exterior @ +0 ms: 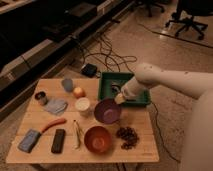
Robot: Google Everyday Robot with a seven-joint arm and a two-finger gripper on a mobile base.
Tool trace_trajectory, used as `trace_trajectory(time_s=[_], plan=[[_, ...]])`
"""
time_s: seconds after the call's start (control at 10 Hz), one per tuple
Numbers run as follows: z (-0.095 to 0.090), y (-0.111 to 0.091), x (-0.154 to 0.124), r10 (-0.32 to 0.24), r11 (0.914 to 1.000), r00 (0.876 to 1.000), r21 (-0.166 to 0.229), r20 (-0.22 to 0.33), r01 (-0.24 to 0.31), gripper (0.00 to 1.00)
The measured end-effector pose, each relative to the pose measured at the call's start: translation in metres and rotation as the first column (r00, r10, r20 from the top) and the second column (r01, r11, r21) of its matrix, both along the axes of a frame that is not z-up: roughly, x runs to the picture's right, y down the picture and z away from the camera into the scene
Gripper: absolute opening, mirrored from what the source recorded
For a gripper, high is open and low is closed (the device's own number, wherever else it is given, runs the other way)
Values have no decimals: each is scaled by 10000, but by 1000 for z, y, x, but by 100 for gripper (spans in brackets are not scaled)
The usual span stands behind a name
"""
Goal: Stack bowls on top of each other
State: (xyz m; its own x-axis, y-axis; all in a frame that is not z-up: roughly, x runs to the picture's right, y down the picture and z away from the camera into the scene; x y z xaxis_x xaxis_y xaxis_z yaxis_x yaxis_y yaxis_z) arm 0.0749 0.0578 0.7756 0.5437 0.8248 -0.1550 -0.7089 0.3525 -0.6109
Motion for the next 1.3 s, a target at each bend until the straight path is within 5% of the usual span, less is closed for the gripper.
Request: trace_trajectory(time_s=[0.7, 1.3], plan=[[-21, -2, -18, -182, 9996, 9917, 222, 1269, 155, 0], [-28, 30, -50, -787, 9936, 9557, -558, 2837, 984, 0]])
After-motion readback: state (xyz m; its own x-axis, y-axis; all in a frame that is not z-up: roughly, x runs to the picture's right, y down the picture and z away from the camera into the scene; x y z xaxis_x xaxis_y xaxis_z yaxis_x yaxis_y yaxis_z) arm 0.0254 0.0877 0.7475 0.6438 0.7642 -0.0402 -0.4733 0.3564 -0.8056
